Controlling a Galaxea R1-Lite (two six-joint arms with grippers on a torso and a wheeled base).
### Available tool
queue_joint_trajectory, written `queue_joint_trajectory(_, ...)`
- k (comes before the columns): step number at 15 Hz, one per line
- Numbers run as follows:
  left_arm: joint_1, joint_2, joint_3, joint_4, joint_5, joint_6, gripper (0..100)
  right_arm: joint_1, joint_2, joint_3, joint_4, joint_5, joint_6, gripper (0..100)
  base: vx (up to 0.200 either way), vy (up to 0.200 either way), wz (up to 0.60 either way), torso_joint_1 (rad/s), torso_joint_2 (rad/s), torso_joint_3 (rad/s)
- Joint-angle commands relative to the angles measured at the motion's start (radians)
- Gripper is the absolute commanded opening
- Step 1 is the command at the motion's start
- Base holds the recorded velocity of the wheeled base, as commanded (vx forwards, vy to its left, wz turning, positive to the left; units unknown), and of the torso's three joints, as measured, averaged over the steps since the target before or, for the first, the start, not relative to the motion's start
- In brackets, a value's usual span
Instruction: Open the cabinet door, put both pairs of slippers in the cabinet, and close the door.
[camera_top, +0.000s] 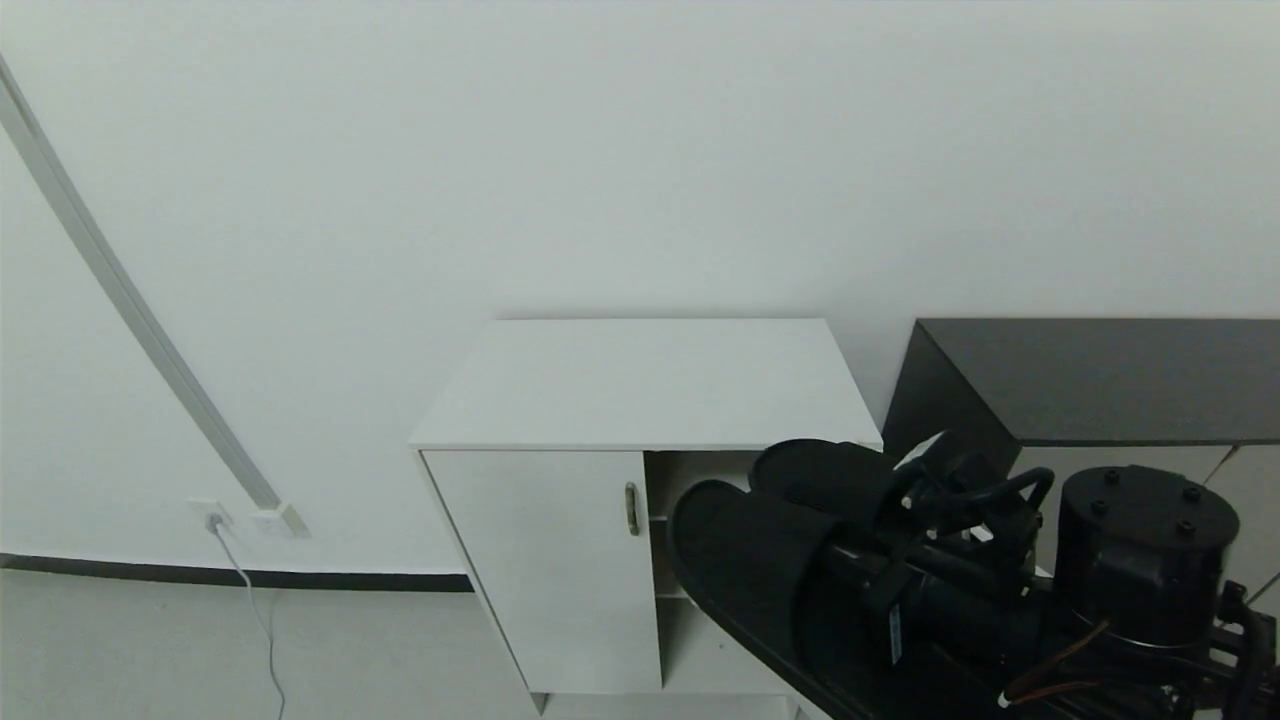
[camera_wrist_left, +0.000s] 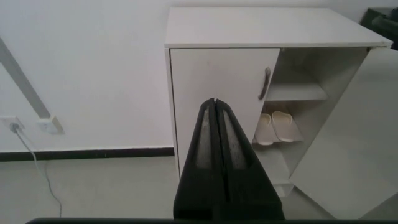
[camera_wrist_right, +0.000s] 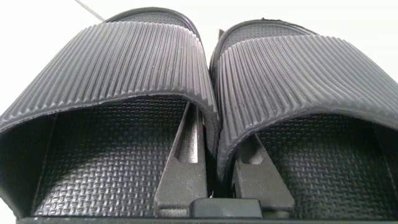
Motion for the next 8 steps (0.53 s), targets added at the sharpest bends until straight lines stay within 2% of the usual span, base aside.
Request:
queue_joint_trajectory(1,0.0,0.0,0.0,0.0,0.0,0.0,0,0.001,0.006,-0.001,-0.001,0.001,-0.001,0,0.0,0.0,0.0,0.0,0.0,0.0)
queue_joint_trajectory(8,0.0,0.0,0.0,0.0,0.0,0.0,0,0.008,0.005,0.001,-0.001,0.001,-0.001,0,0.0,0.0,0.0,0.0,0.0,0.0)
